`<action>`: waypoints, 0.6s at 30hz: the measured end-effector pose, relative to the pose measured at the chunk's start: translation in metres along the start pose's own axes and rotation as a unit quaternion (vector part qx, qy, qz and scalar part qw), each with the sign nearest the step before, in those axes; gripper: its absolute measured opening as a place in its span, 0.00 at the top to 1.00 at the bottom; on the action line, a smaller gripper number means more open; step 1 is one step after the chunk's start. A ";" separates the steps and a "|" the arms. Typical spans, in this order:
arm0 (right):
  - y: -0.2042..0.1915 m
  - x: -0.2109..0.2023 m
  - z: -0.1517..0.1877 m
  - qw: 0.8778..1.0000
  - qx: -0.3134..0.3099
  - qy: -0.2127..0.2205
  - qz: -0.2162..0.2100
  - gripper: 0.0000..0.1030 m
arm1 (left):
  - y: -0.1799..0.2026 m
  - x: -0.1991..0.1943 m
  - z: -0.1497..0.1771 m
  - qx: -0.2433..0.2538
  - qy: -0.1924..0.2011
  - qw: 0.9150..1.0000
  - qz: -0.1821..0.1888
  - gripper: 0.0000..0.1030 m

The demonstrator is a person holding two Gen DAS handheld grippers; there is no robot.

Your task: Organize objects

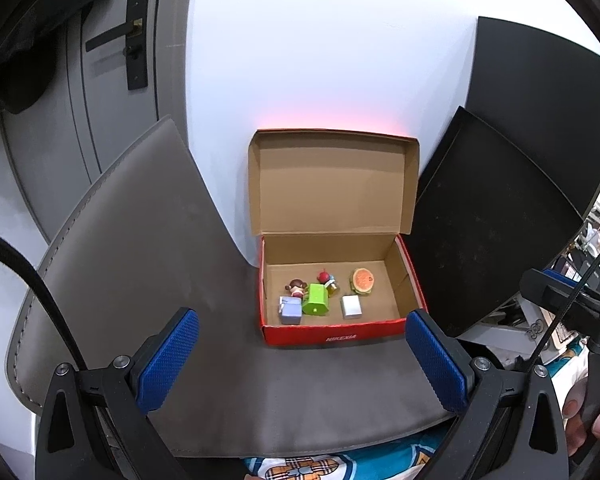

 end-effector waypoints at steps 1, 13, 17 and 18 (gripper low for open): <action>0.000 0.001 0.001 1.000 -0.001 -0.001 0.001 0.00 | -0.001 0.000 0.000 -0.001 0.000 1.000 0.001 0.00; 0.005 0.013 0.009 1.000 0.005 -0.011 -0.006 0.00 | -0.006 0.001 0.004 0.003 -0.004 1.000 0.005 0.00; 0.004 0.015 0.011 1.000 0.002 -0.014 -0.006 0.00 | -0.007 0.002 0.007 0.002 -0.006 1.000 0.006 0.00; 0.004 0.015 0.011 1.000 0.001 -0.014 -0.006 0.00 | -0.007 0.003 0.007 0.002 -0.006 1.000 0.006 0.00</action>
Point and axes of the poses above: each gripper's, at about its wrist camera, not at the fingertips, and x roughly the way its jaws point, y to its right, z to its underside, the point moved 9 cm from there along x, roughly the way its jaws point, and after that the axes turned 7 degrees about -x, right-handed, at the moved point
